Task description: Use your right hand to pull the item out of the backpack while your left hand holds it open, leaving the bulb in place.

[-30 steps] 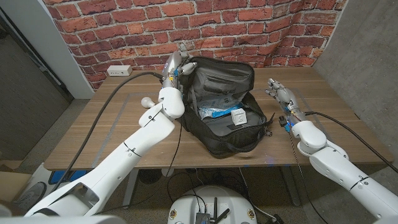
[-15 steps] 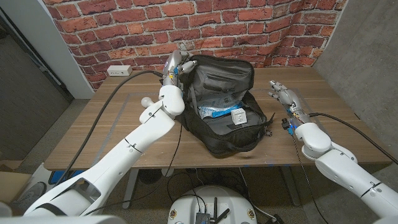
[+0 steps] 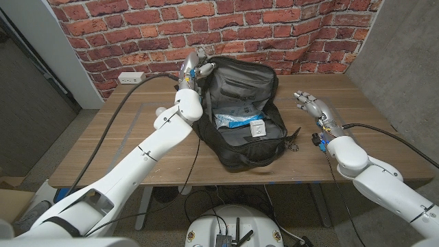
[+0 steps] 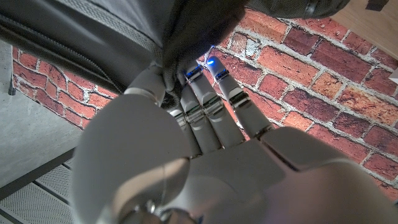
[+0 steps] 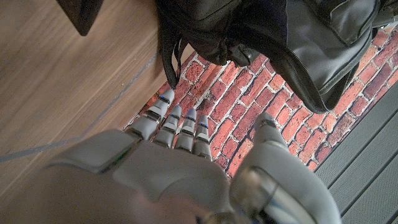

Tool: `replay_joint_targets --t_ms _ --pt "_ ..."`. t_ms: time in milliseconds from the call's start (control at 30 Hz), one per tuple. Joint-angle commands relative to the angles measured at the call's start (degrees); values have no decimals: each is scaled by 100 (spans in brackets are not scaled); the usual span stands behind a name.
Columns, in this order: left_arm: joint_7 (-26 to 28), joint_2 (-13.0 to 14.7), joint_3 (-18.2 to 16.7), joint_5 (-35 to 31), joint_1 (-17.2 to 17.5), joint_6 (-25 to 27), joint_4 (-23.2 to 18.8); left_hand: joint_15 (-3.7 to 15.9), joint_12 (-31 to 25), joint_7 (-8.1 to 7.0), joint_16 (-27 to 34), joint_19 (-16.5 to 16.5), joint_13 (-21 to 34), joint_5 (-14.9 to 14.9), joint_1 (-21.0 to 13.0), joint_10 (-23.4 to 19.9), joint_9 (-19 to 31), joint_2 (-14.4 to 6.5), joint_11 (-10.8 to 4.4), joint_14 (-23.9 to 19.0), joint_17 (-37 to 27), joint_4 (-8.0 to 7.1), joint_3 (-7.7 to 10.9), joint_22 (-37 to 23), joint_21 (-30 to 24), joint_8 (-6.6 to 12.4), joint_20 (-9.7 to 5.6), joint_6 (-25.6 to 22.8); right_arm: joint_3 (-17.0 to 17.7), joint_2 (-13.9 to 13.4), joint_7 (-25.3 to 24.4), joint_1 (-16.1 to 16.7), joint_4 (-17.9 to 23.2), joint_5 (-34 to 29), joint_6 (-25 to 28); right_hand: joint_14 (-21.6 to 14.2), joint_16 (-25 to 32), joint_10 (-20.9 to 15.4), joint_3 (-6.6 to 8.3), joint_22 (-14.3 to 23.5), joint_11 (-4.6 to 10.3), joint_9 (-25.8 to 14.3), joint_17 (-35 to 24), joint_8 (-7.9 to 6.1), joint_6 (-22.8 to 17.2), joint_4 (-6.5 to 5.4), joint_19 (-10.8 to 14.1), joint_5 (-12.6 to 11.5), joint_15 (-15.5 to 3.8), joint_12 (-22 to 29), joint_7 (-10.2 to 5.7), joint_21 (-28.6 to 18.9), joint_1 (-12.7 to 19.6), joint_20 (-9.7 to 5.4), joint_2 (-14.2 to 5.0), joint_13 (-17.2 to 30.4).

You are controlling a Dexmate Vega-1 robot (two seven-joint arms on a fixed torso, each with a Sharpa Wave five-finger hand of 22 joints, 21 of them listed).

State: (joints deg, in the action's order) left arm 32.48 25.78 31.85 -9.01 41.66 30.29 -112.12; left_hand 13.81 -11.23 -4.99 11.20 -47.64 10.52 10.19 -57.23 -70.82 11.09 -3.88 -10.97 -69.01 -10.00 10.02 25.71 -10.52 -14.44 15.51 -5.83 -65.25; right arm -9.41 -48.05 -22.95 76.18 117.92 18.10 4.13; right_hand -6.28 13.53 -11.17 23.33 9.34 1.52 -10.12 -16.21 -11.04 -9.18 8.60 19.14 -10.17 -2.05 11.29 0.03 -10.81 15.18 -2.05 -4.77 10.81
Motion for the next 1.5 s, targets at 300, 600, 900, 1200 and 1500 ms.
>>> replay_joint_targets --t_ms 300,600,900,1200,1500 --pt "-20 -40 48 241 -266 -177 351 -6 -18 26 -2 -44 30 36 -11 -98 6 -39 -56 -43 -28 -12 82 -26 -9 6 -587 -27 -85 -357 -235 214 852 -796 1184 -306 70 -218 29 18 -43 -42 44 -62 -155 114 49 3 55 83 92 4 160 58 121 38" --pt "20 -79 83 292 -301 -235 430 -4 -10 30 -8 -49 31 36 -14 -96 9 -39 -49 -54 -27 -11 86 -26 -6 -10 -587 -22 -125 -382 -318 294 1081 -1113 1407 -553 161 -453 33 19 -87 -63 52 -136 -355 138 107 14 40 164 162 -8 300 65 192 87" --pt "41 -81 110 297 -328 -214 436 -6 -14 36 -15 -50 32 36 -15 -111 10 -41 -52 -54 -26 -13 88 -26 -4 -13 -587 -35 -145 -431 -322 403 1260 -1407 1488 -879 312 -731 12 21 -118 -100 8 -221 -574 125 204 17 -2 273 209 -23 421 79 276 189" --pt "44 -139 128 362 -370 -295 531 -6 -10 28 -18 -52 32 36 -15 -109 12 -40 -54 -58 -25 -13 89 -26 -2 -23 -587 -29 -192 -590 -237 471 1558 -1786 1744 -1165 464 -963 -7 23 -96 -122 -61 -317 -801 126 327 11 -72 369 251 -40 551 94 352 297" --pt "68 -129 140 359 -370 -350 550 -6 3 29 -21 -55 33 36 -14 -84 13 -39 -58 -62 -25 -14 90 -27 0 -31 -586 -31 -341 -689 -119 431 1695 -2127 1868 -1336 562 -1169 -17 23 -92 -131 -112 -390 -983 119 409 8 -109 446 240 -44 641 98 386 364"
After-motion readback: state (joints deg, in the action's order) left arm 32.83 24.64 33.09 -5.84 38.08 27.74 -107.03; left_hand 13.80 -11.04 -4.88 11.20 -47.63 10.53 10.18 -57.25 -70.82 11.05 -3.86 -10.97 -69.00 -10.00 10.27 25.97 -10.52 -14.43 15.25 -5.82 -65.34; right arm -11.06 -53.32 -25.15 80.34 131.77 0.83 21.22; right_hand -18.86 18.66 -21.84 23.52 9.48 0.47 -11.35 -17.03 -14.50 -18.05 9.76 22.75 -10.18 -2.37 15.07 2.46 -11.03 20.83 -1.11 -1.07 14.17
